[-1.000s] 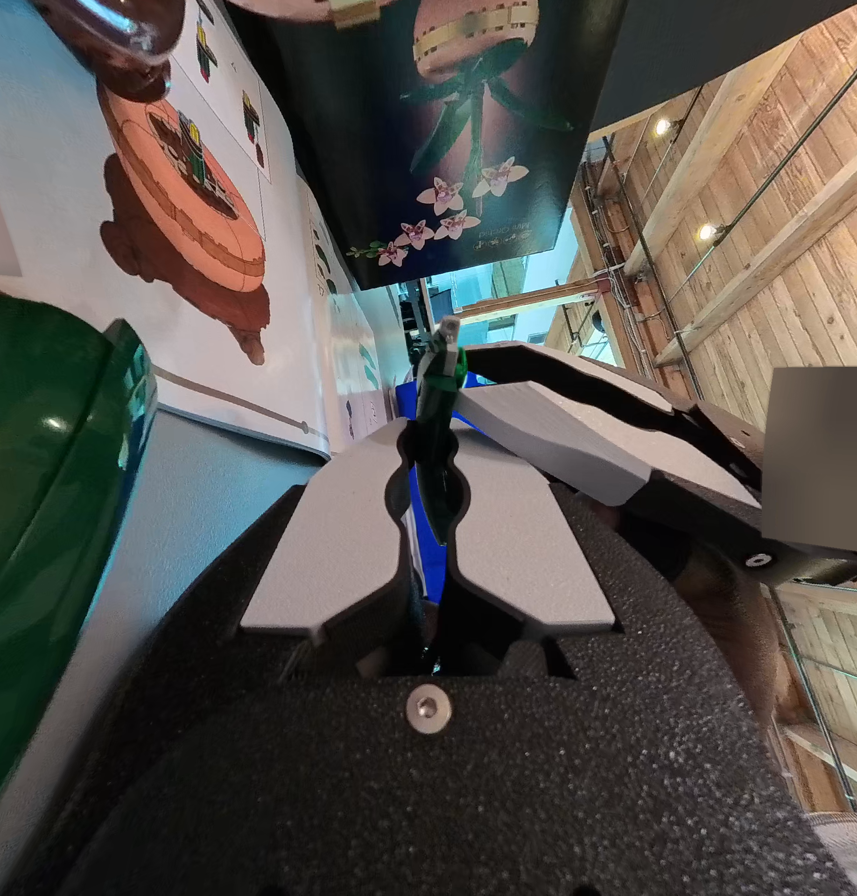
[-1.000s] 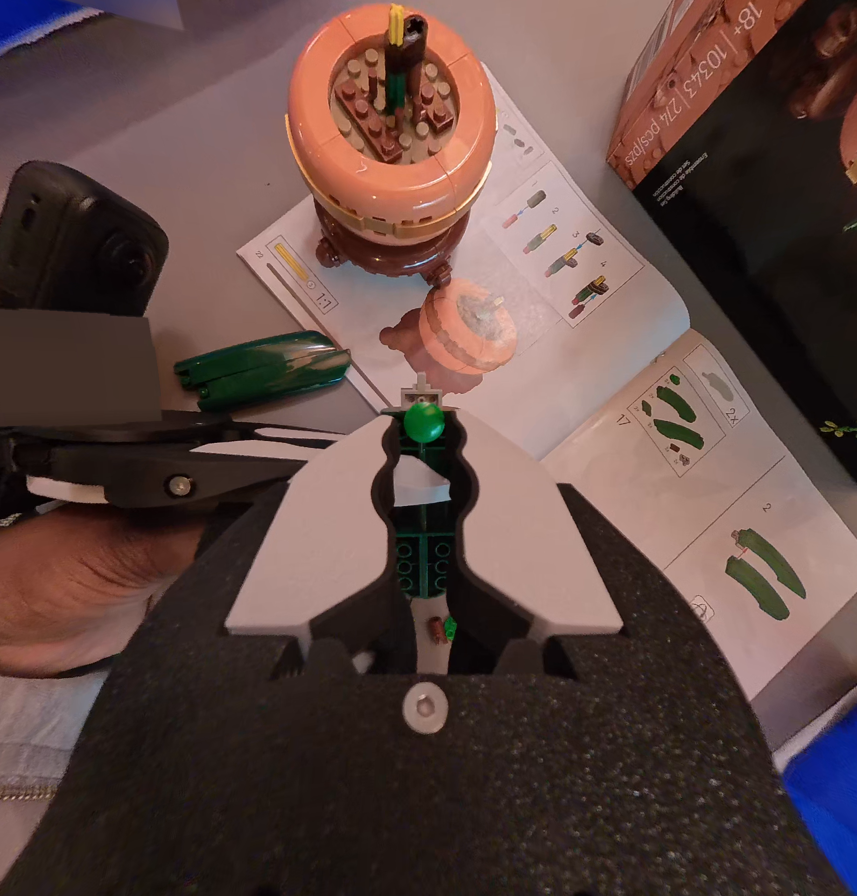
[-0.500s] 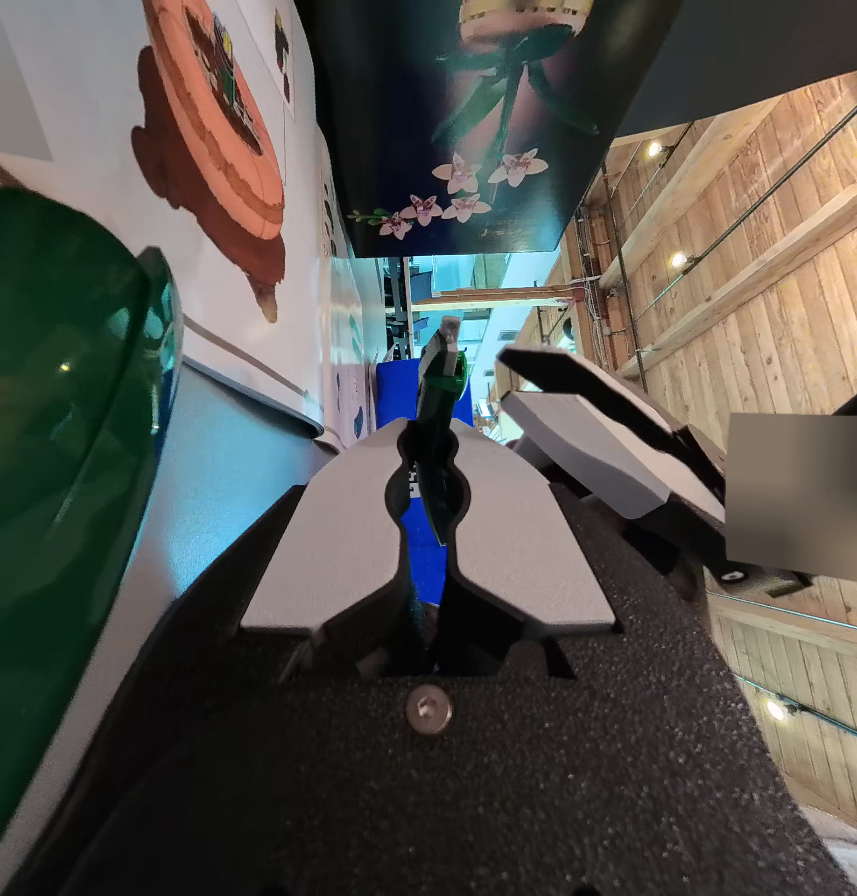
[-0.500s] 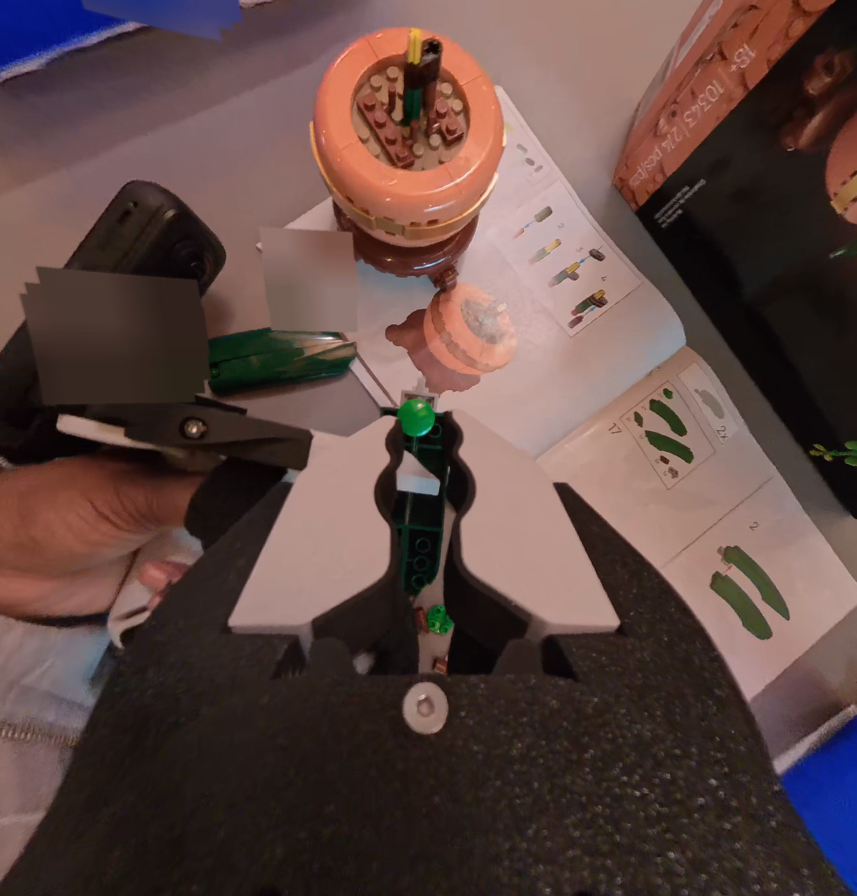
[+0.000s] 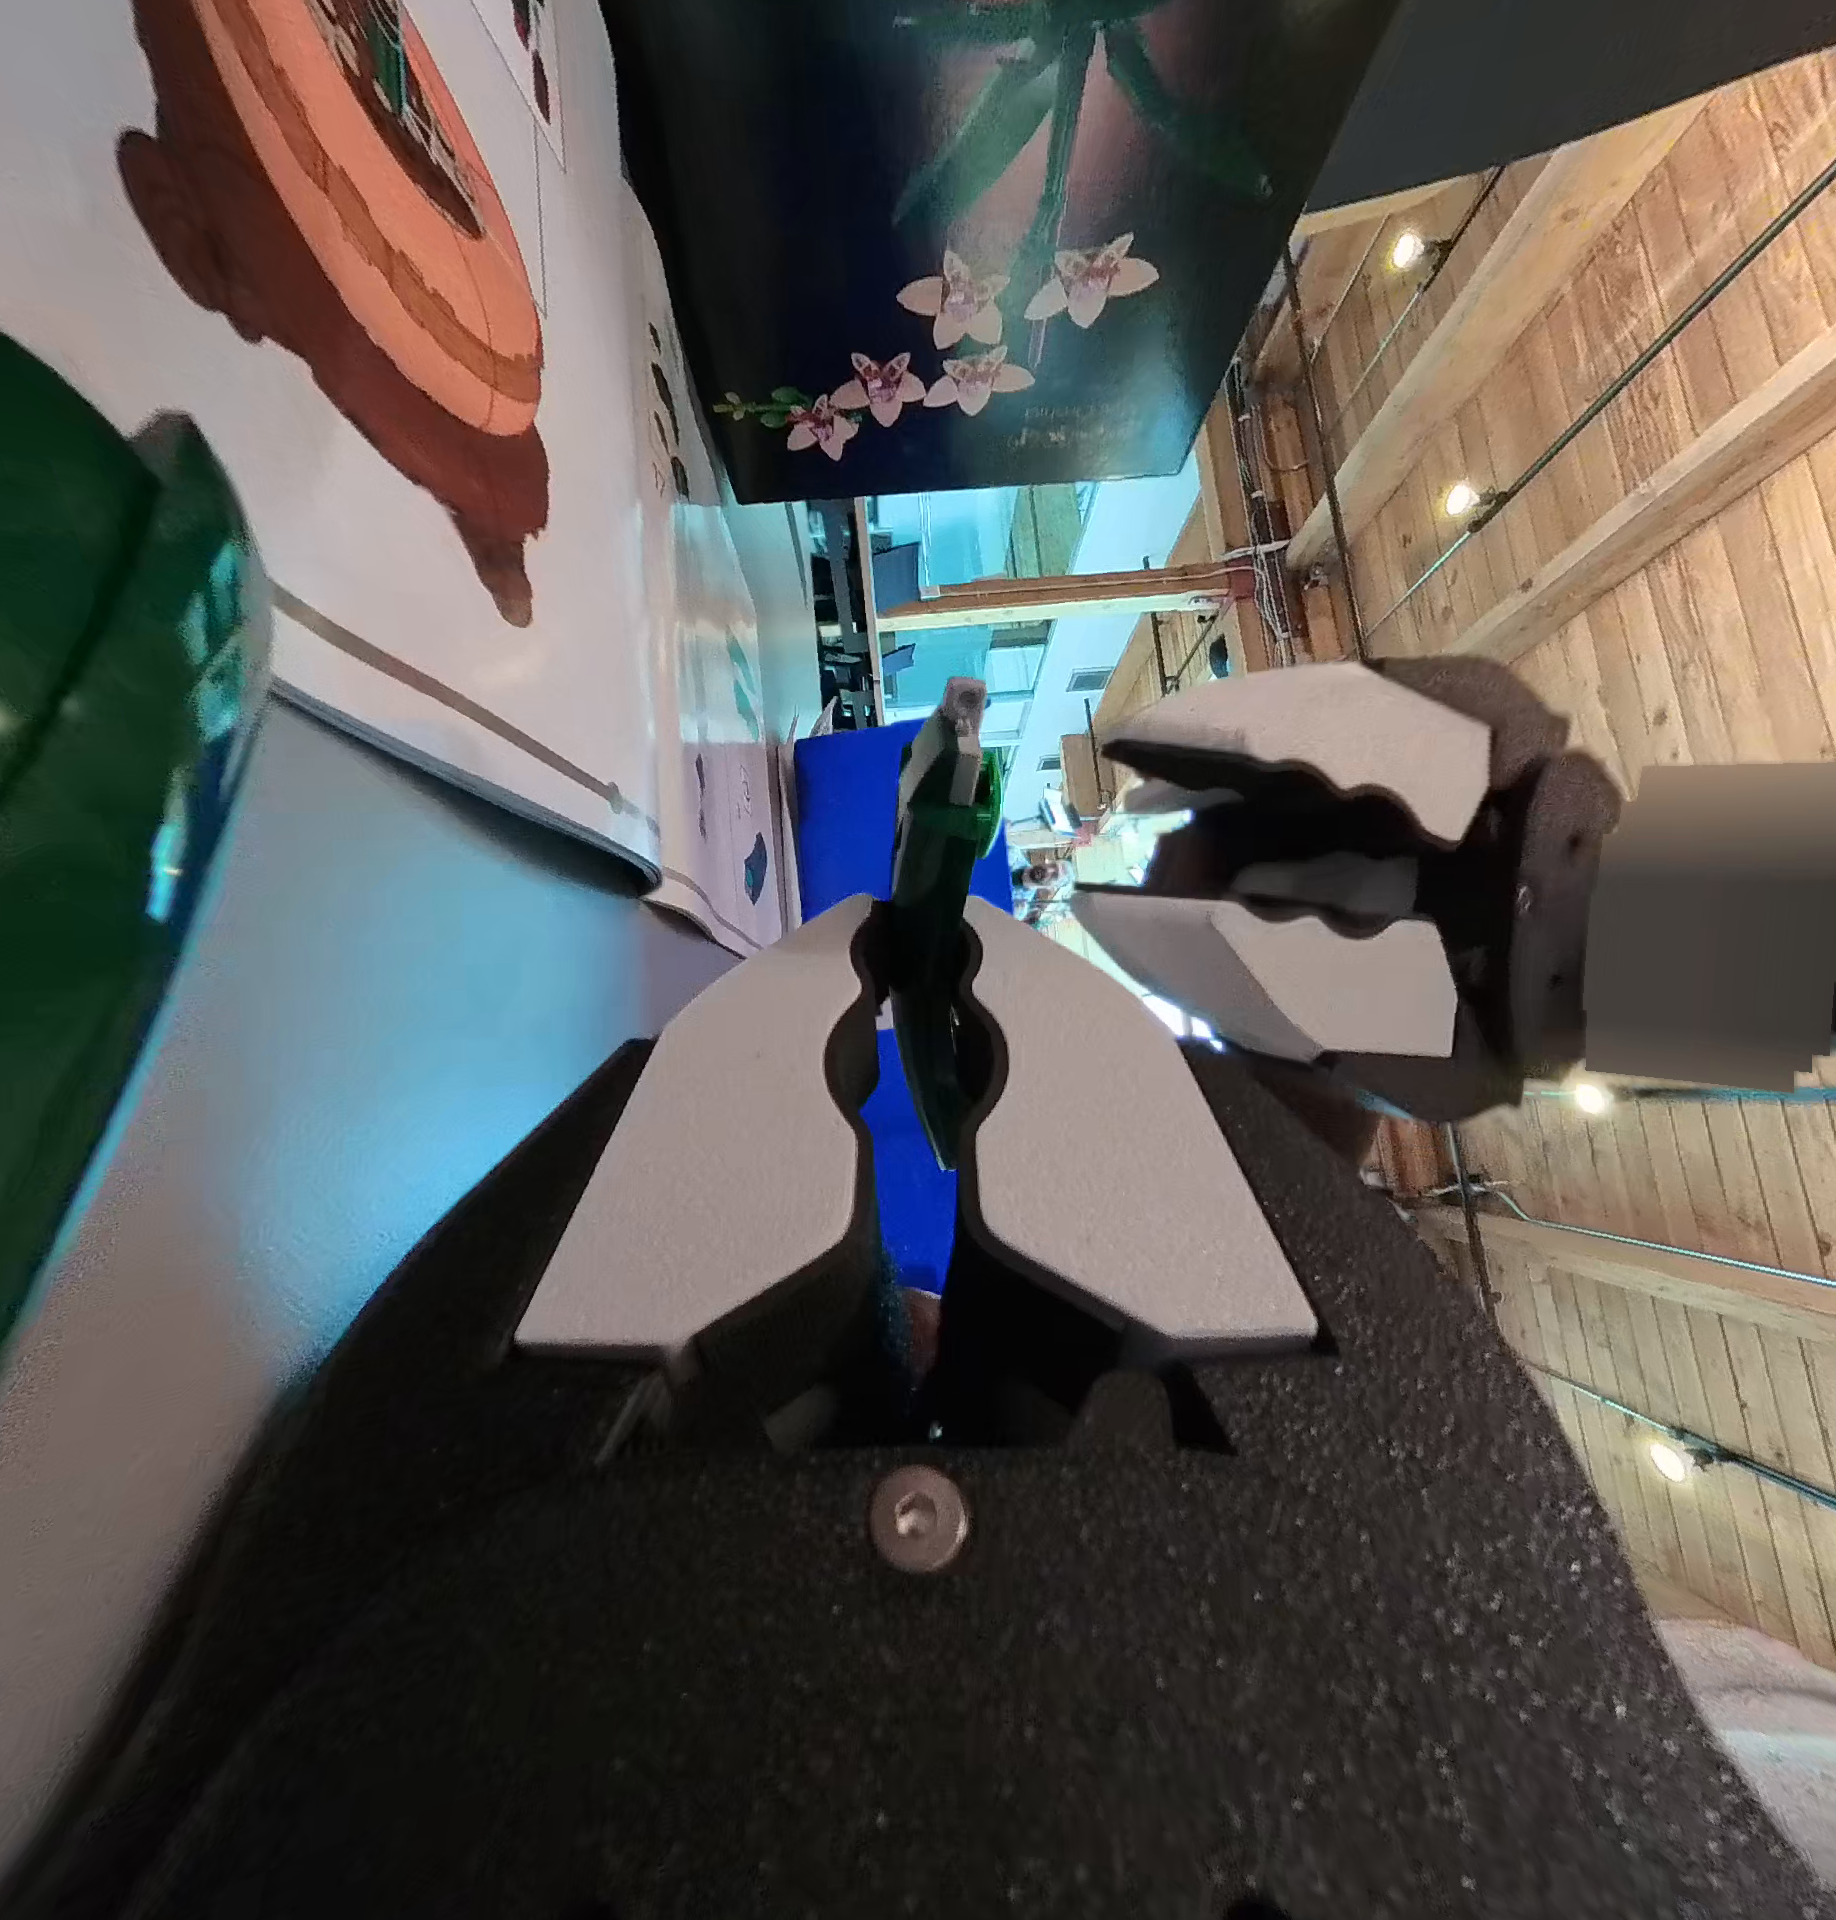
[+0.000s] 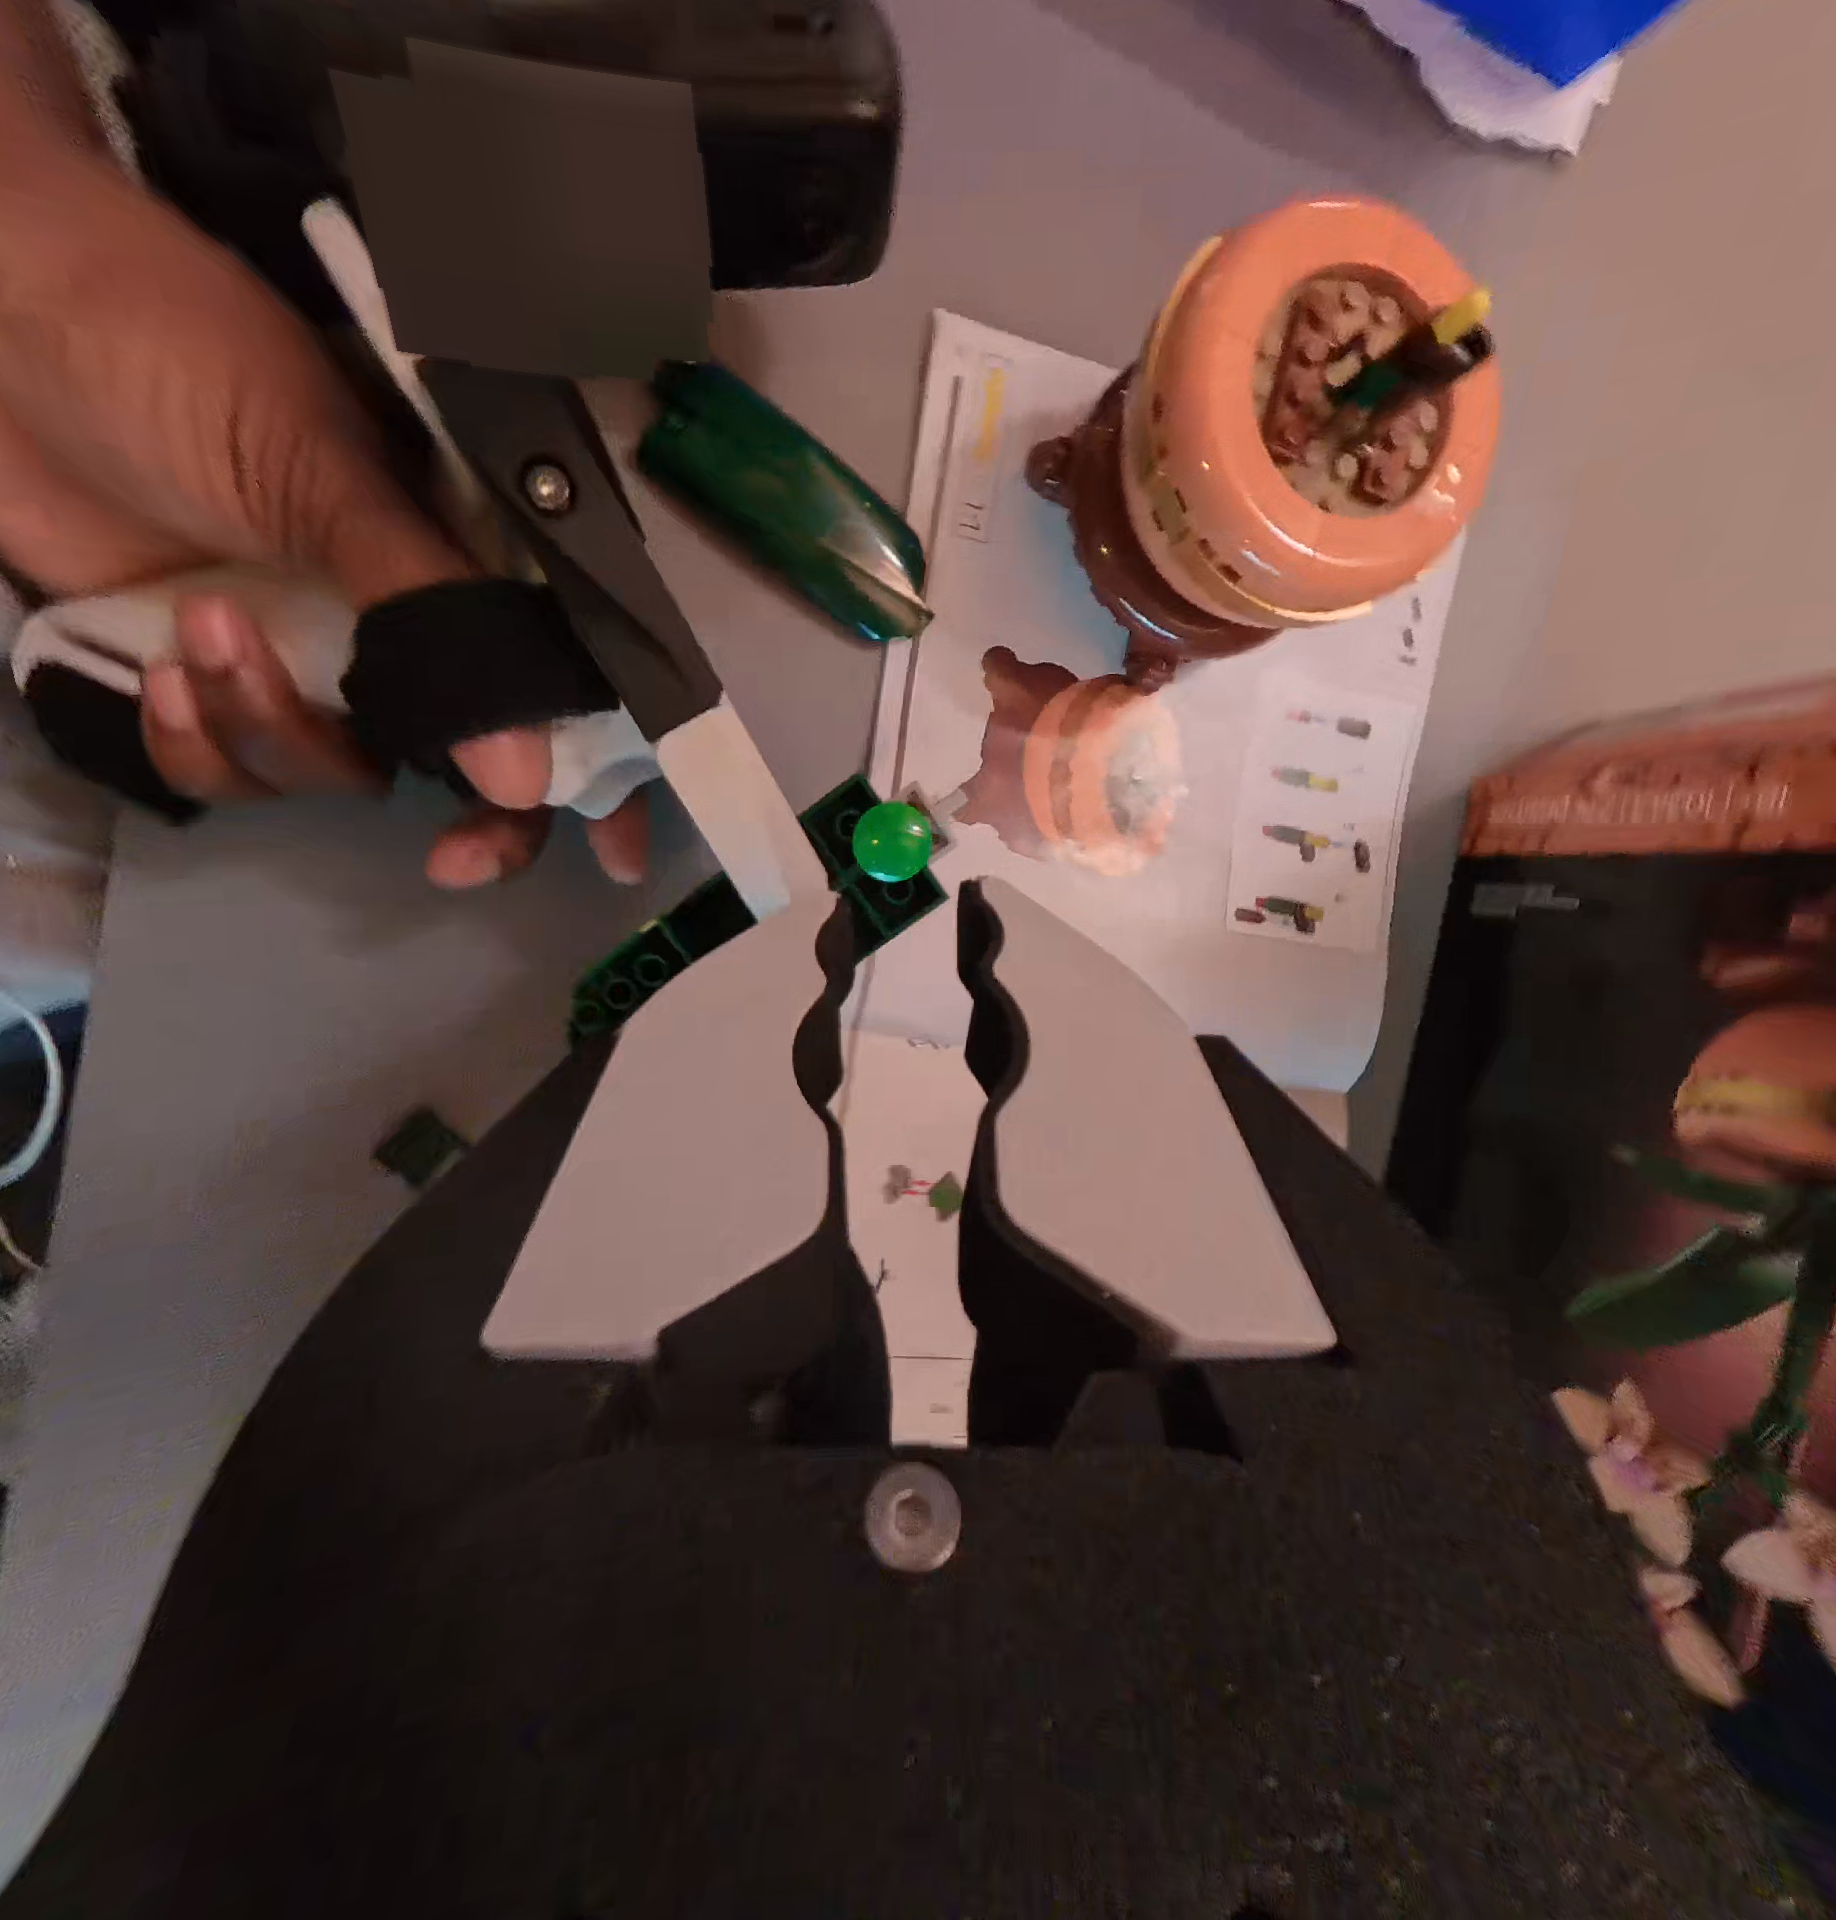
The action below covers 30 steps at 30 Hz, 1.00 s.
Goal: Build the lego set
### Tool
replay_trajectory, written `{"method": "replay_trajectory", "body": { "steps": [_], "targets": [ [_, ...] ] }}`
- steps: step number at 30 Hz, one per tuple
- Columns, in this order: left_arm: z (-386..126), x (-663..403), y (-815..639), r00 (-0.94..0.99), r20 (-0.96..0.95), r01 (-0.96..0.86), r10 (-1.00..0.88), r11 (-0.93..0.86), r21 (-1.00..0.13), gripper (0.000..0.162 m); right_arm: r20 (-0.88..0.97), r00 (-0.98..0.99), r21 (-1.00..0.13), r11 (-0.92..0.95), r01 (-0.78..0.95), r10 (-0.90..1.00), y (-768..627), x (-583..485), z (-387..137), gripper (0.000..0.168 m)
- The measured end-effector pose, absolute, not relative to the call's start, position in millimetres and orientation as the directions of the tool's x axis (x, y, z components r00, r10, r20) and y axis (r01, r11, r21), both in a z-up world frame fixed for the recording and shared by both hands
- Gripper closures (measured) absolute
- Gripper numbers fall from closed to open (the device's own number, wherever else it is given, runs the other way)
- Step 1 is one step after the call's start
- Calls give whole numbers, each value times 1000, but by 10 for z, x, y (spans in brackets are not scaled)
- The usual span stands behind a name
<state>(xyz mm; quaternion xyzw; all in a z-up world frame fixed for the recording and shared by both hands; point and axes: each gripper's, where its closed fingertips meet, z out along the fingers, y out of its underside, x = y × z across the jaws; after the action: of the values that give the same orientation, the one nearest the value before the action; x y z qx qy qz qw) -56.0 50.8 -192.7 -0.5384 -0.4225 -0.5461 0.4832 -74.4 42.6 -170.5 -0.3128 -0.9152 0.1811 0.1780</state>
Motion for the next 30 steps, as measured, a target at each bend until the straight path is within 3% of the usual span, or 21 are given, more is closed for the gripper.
{"method": "replay_trajectory", "body": {
  "steps": [5, 8, 18, 30],
  "targets": [
    [-1911, -496, 497, 55, 995, 979, -78, -193, -69, 153, 161, -843, -385, 819, 425, 513, 406, -803, -1724, 151],
    [-1907, -494, 488, 66, 995, 978, -81, -192, -80, 154, 63, -828, -383, 780, 496, 558, 330, -784, -1751, 150],
    [-1888, -498, 477, 76, 993, 977, -86, -191, -91, 154, 81, -799, -315, 776, 547, 596, 346, -766, -1870, 154],
    [-1915, -568, 489, 86, 994, 983, -74, -156, -96, 153, 53, -374, -416, 361, 835, 926, 379, -846, -1814, 163]
  ]
}}
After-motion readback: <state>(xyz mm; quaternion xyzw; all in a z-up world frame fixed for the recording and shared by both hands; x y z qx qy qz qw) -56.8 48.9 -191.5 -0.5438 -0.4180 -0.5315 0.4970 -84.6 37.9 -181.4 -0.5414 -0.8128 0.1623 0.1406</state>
